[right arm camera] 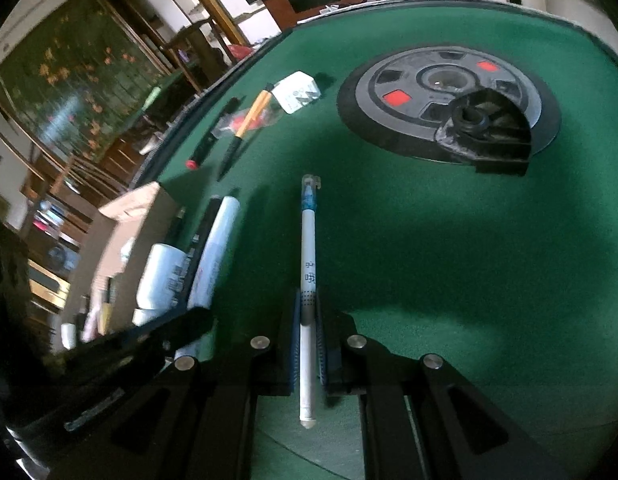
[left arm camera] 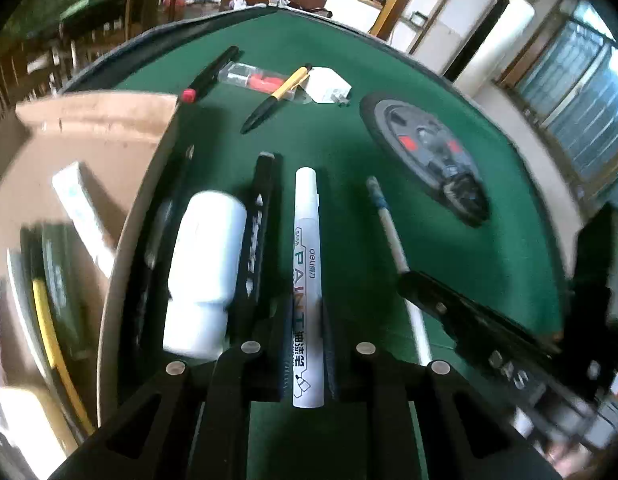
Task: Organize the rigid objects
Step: 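Carry the PAINT marker and white pen into the tray and open both tools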
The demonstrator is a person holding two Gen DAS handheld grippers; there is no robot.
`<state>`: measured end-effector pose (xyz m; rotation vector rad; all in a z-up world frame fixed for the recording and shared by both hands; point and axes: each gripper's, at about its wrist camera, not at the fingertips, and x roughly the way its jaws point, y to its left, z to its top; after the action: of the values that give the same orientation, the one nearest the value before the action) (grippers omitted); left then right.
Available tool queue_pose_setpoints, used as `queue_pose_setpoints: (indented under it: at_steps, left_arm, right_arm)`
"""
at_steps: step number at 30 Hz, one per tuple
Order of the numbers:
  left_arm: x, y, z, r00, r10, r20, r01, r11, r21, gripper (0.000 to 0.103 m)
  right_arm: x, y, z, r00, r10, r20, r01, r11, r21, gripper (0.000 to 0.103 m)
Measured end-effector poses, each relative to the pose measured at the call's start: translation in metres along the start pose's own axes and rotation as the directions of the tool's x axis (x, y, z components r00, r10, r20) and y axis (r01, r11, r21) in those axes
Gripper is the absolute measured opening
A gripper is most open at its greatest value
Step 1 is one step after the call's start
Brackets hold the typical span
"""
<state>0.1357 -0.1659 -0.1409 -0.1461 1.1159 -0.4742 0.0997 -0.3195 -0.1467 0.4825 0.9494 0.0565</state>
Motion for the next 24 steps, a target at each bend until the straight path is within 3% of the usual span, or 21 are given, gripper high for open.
queue_pose_setpoints:
  at_steps: [3,12,17,20,24]
  left_arm:
    - [-0.019,0.009,-0.007,0.998,-0.059,0.018,0.06,0.997,-0.051,0.013]
    - [-0.101,0.046,-0.031,0.985,-0.081,0.152,0.103,0.985,-0.139,0.013]
    - [-0.143,0.092,-0.038,0.973,0.002,0.232,0.049,0.976,-0.214,0.013]
    - [-0.147,0.12,-0.038,0.969,0.063,0.238,0.002,0.965,-0.263,0.013]
    - [-0.133,0.149,-0.041,0.973,0.094,0.211,-0.024,0.949,-0.313,0.013]
  right_arm:
    - [-0.006,0.002,0.0,0.998,0.051,0.023,-0.051,0.999,0.0,0.007]
    - [-0.02,0.024,-0.009,0.98,0.188,0.059,-0.184,0.981,-0.063,0.008]
    - [-0.031,0.056,-0.028,0.954,0.296,0.037,-0.293,0.953,-0.082,0.008]
    - [-0.029,0.091,-0.035,0.935,0.356,0.001,-0.353,0.927,-0.127,0.008]
    - [-0.015,0.131,-0.038,0.933,0.358,-0.043,-0.36,0.914,-0.188,0.008]
